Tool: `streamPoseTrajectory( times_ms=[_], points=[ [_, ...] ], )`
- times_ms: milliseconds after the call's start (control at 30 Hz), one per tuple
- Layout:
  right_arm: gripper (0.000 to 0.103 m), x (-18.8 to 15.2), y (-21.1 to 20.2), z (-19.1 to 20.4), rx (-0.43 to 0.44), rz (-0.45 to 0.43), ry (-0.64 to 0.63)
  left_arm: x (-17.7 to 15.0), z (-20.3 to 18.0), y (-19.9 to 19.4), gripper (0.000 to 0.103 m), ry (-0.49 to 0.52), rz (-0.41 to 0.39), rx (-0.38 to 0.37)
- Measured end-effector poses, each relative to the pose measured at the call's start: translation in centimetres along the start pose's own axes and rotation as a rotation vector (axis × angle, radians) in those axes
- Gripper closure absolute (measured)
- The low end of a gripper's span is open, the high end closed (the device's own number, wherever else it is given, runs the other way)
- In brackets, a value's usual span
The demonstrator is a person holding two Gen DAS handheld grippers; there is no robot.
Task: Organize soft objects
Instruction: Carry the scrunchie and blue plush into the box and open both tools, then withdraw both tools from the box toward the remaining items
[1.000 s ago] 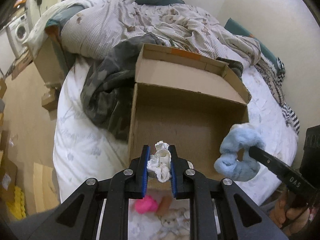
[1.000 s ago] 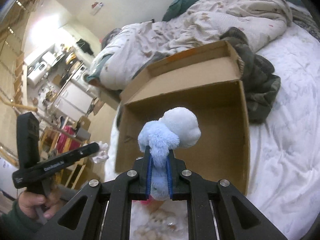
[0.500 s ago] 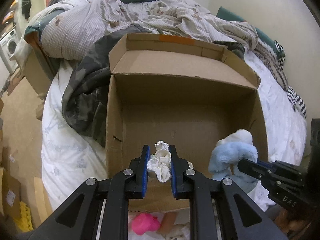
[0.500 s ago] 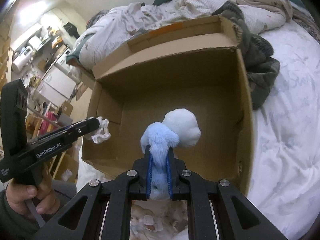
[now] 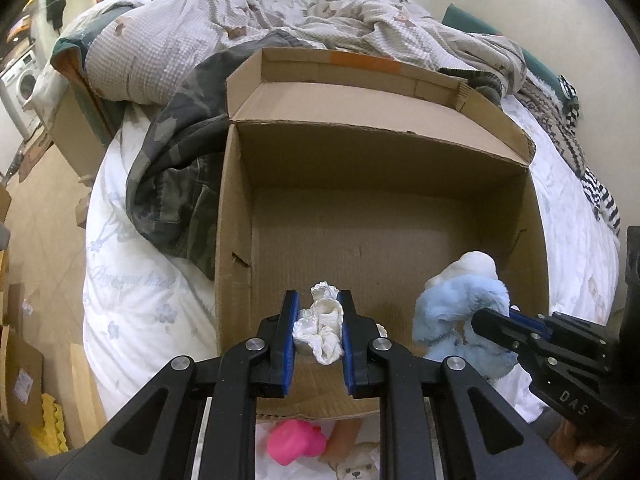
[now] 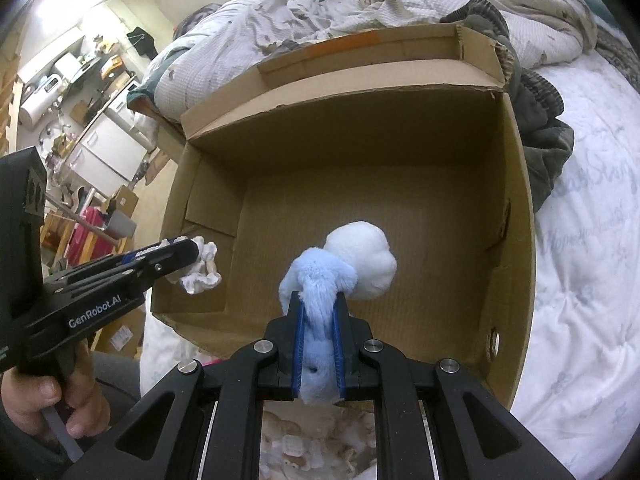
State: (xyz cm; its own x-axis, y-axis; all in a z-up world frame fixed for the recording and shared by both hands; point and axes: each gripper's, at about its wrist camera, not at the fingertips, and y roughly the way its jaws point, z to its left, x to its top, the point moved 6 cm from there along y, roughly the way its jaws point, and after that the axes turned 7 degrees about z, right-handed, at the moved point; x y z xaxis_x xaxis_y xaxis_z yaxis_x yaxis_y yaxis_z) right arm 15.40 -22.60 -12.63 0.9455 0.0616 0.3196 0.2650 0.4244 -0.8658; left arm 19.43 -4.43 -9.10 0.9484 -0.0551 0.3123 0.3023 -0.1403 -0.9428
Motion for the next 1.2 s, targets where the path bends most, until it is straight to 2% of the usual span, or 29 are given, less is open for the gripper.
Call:
streamPoseTrajectory(
  times_ms=[367, 567, 667, 733, 767, 800, 833, 900, 967, 1200],
  points=[
    [0.088, 0.1, 0.1, 0.1, -0.028, -0.007, 0.007, -0.3, 0.0, 0.3, 0.085, 0.006, 0.006, 0.007],
    [0.088, 0.3, 0.1, -0.3, -0.039, -0.013, 0.023, -0.4, 0.1, 0.0, 0.077, 0.004, -0.006, 0.017],
    [0.084, 0.3, 0.0, -0.7, -0.047, -0.016, 0.041, -0.4, 0.0, -0.2, 0.062, 0.004, -0.007, 0.011],
    [0.069, 0.4, -0.2, -1.1, -0.046, -0.024, 0.060, -0.3, 0.0, -0.4, 0.035, -0.001, -0.017, 0.014],
    [0.062, 0.5, -0.4, -1.2, -0.044, -0.032, 0.071, -0.3, 0.1, -0.6, 0.033, -0.005, -0.025, 0.022],
    [0.038, 0.6, -0.6, -1.4, -0.048, -0.042, 0.077, -0.2, 0.1, -0.7, 0.032, -0.007, -0.034, 0.027],
    [0.021, 0.7, -1.0, -1.5, -0.055, -0.059, 0.082, -0.2, 0.1, -0.8, 0.032, -0.007, -0.038, 0.028],
    [0.010, 0.8, -1.4, -1.6, -0.059, -0.082, 0.086, -0.2, 0.1, -0.7, 0.032, -0.006, -0.035, 0.038],
    [0.003, 0.8, -1.6, -1.7, -0.049, -0.092, 0.090, -0.1, 0.2, -0.7, 0.032, -0.006, -0.033, 0.047],
    [0.001, 0.9, -2.1, -2.4, -0.041, -0.109, 0.127, -0.4, 0.5, -0.9, 0.032, -0.031, -0.035, 0.047]
  ],
)
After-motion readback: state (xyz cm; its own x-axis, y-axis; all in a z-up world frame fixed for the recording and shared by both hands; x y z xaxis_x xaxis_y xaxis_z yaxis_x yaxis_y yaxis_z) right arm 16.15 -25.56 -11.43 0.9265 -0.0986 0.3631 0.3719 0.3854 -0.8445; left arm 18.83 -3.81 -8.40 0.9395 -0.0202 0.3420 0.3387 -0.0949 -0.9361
